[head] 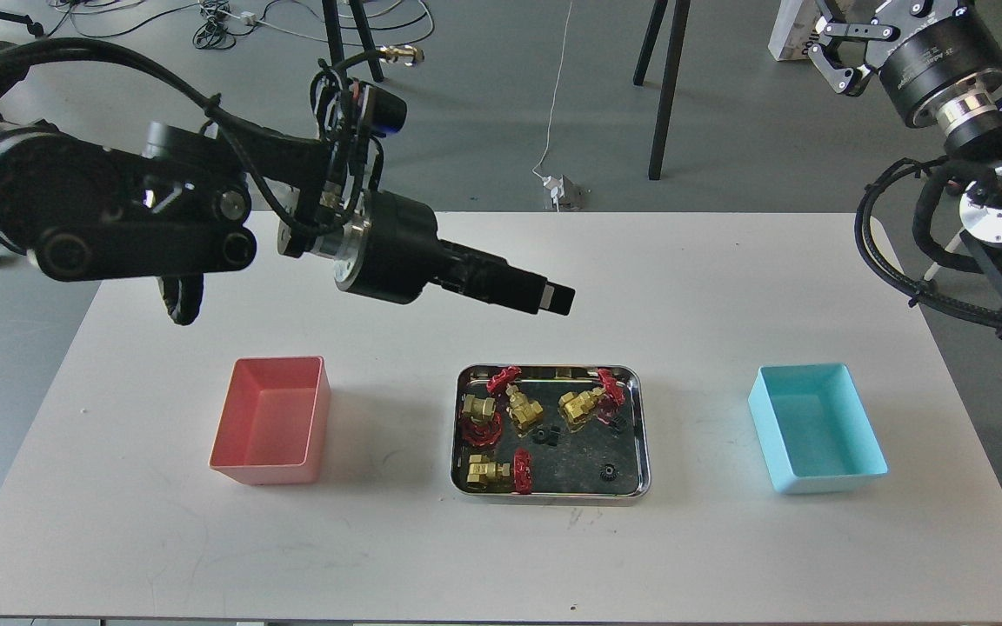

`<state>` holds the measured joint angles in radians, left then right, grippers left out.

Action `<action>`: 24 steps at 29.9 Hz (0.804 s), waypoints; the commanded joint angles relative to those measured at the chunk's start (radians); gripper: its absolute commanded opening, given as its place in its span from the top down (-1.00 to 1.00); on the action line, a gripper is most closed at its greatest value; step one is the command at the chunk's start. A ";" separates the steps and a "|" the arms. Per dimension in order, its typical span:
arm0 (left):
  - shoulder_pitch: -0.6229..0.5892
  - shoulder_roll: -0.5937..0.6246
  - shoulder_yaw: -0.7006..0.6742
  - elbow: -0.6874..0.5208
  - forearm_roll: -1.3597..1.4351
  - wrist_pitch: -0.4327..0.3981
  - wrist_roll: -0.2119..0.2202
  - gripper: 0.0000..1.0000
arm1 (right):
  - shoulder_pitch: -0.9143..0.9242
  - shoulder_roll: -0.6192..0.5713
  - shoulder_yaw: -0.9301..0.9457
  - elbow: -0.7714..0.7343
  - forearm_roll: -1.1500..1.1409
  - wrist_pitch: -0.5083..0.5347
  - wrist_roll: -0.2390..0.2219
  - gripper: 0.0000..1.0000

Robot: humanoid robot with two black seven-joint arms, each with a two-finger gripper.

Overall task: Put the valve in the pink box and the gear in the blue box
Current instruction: 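Move the left gripper over the metal tray of brass valves, then lower the left gripper and grasp a brass valve with red handle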

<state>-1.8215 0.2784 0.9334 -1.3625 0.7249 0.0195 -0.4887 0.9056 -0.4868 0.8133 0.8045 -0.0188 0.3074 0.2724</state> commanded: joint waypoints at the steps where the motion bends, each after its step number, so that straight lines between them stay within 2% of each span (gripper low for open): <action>1: 0.011 -0.200 0.212 0.091 0.010 0.259 0.000 -0.99 | -0.036 0.001 0.001 -0.001 0.016 0.002 -0.001 -1.00; 3: 0.045 -0.232 0.249 0.127 0.018 0.292 0.000 -0.99 | -0.050 0.001 0.001 -0.005 0.016 0.004 -0.001 -1.00; 8: 0.161 -0.245 0.243 0.210 0.090 0.297 0.000 -0.99 | -0.033 0.004 0.001 -0.021 0.016 -0.014 -0.010 -1.00; 12: 0.252 -0.249 0.234 0.301 0.103 0.326 0.000 -0.99 | 0.088 0.020 0.001 -0.042 0.016 -0.080 -0.032 -1.00; 16: 0.268 -0.245 0.228 0.312 0.122 0.333 0.000 -0.97 | 0.157 0.050 0.001 -0.041 0.016 -0.105 -0.055 -1.00; 24: 0.356 -0.237 0.234 0.341 0.137 0.364 0.000 -0.97 | 0.154 0.057 -0.016 -0.037 0.016 -0.105 -0.055 -1.00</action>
<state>-1.5021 0.0391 1.1640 -1.0422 0.8522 0.3716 -0.4887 1.0708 -0.4300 0.8009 0.7652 -0.0029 0.2023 0.2179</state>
